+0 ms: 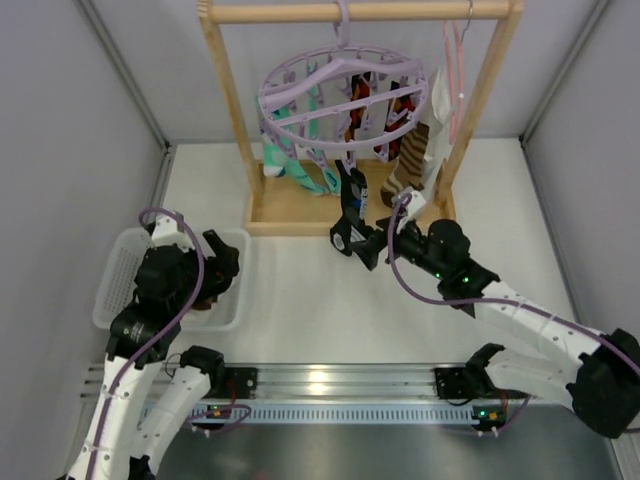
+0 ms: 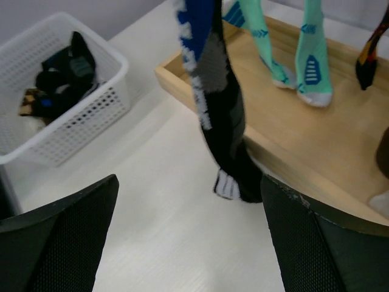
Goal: Remove the socks clipped to the hanger
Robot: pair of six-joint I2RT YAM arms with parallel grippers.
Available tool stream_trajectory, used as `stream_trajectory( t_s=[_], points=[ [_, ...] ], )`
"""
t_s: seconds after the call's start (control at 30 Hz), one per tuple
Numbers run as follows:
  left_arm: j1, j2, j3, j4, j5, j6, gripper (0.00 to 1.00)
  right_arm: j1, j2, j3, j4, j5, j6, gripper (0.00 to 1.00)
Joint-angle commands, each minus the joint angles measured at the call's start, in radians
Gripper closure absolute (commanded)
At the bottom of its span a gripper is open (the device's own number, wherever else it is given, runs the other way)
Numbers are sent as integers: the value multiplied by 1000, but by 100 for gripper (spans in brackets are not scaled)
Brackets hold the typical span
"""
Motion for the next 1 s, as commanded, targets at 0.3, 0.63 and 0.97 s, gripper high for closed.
stream_trajectory(
  t_s=[0.3,0.63,0.97],
  points=[
    [0,42,87,62,189,37,1,55,329,118,348,138,-234,56],
    [-43,380,490,62,190,9,1,319,398,47,592,590,-222,100],
    [-605,718,875,18,-465,181,2,508,552,179,554,913,-248,100]
  ],
)
